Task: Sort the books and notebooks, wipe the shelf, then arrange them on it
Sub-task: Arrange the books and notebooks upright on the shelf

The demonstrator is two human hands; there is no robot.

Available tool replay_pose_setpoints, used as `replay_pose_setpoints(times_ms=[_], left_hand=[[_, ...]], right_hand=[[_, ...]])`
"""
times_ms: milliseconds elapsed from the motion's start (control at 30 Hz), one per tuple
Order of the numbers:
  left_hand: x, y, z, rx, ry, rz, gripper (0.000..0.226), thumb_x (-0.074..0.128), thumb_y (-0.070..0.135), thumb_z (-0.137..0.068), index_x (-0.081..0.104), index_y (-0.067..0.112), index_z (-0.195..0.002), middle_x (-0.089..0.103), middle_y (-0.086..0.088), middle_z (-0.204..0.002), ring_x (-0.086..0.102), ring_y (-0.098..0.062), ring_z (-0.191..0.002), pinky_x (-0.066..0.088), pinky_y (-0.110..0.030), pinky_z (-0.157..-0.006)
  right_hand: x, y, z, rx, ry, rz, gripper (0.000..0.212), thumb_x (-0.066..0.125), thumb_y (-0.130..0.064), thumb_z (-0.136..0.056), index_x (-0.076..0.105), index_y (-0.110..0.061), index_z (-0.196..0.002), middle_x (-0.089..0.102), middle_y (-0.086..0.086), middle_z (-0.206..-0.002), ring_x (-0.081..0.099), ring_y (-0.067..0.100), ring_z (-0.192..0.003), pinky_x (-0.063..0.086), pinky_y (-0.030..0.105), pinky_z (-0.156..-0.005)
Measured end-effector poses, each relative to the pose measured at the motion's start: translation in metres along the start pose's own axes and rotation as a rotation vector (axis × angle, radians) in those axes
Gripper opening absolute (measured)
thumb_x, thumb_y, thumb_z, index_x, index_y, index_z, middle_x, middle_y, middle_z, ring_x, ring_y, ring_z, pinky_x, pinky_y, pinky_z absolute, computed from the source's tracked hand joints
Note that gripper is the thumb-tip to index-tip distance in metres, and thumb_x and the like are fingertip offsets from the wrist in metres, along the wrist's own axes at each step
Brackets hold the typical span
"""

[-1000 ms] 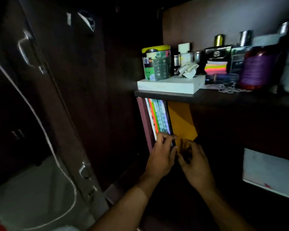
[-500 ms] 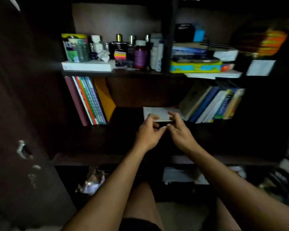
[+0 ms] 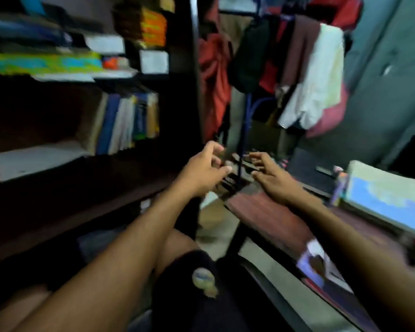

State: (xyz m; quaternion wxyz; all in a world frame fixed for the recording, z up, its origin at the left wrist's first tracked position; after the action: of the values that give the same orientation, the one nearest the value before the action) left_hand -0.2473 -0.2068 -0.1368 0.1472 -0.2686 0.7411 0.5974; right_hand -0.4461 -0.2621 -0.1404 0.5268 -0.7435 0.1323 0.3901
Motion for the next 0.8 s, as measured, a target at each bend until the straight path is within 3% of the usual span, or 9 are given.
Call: replay_pose_setpoints(times_ms=[133,233,400,533,633,733,800], left_hand=[[0.066,0.026,0.005,0.011,-0.232,0.020,0.052,0.074,0.031,-0.091,0.048,0.021,-0.135,0.062,-0.002,-0.118,0.066,-0.019,-0.102,0.054,-0.038,-0.096],[0.108,0.028,0.014,0.002,-0.370,-0.018,0.062,0.074,0.043,-0.088,0.046,0.025,-0.140,0.059,-0.002,-0.125,0.064,-0.019,-0.110,0.052,-0.042,-0.101],[0.172,0.053,0.034,0.012,-0.602,0.030,0.065,0.064,0.046,-0.096,0.039,0.022,-0.150,0.053,-0.004,-0.141,0.055,-0.017,-0.126,0.045,-0.038,-0.109],[0.204,0.073,0.046,-0.035,-0.676,0.077,0.099,0.055,0.081,-0.081,0.027,0.025,-0.158,0.037,-0.001,-0.161,0.042,-0.017,-0.143,0.034,-0.042,-0.119],[0.224,0.072,0.054,-0.140,-0.721,0.079,0.097,0.054,0.079,-0.085,0.023,0.025,-0.160,0.038,0.001,-0.160,0.044,-0.020,-0.142,0.035,-0.039,-0.117],[0.233,0.071,0.060,-0.147,-0.715,0.084,0.078,0.060,0.073,-0.086,0.045,0.025,-0.145,0.053,0.009,-0.143,0.054,-0.012,-0.123,0.043,-0.033,-0.102],[0.238,0.073,0.060,-0.164,-0.684,0.066,0.067,0.063,0.070,-0.086,0.053,0.026,-0.136,0.054,0.012,-0.129,0.054,-0.011,-0.115,0.043,-0.030,-0.093]], right_hand=[[-0.054,0.072,0.047,0.171,0.008,0.162,0.037,0.058,-0.020,-0.096,0.045,-0.032,-0.129,0.057,0.013,-0.133,0.055,0.030,-0.125,0.042,0.050,-0.108],[-0.077,0.094,0.081,0.257,0.021,0.247,0.037,0.060,-0.023,-0.099,0.048,-0.024,-0.134,0.057,0.011,-0.136,0.053,0.027,-0.128,0.039,0.045,-0.111],[-0.102,0.128,0.153,0.483,0.137,0.654,0.066,0.050,-0.068,-0.090,0.040,-0.030,-0.143,0.049,0.007,-0.146,0.043,0.030,-0.138,0.019,0.054,-0.119],[-0.119,0.147,0.190,0.691,0.001,0.753,0.089,0.025,-0.092,-0.080,0.034,-0.032,-0.146,0.045,0.011,-0.152,0.041,0.033,-0.141,0.005,0.060,-0.120],[-0.132,0.154,0.196,0.738,-0.049,0.731,0.099,0.014,-0.098,-0.074,0.034,-0.030,-0.143,0.053,0.011,-0.147,0.048,0.032,-0.137,0.007,0.060,-0.120],[-0.135,0.156,0.196,0.737,-0.075,0.695,0.099,0.015,-0.094,-0.077,0.030,-0.024,-0.145,0.060,0.015,-0.139,0.049,0.032,-0.136,0.015,0.054,-0.120],[-0.131,0.157,0.196,0.752,-0.093,0.642,0.099,0.018,-0.088,-0.085,0.018,-0.018,-0.155,0.051,0.020,-0.148,0.039,0.036,-0.143,0.016,0.049,-0.122]])
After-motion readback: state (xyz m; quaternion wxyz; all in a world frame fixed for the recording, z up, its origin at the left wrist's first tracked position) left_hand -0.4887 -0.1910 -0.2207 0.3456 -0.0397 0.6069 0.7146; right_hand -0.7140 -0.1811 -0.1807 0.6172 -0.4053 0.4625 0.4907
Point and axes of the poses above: each hand's wrist, its own z-axis away from the middle knuckle, its own x-axis out of the palm, y = z × x, the point moved 1 cm from there along -z, towards the middle knuckle
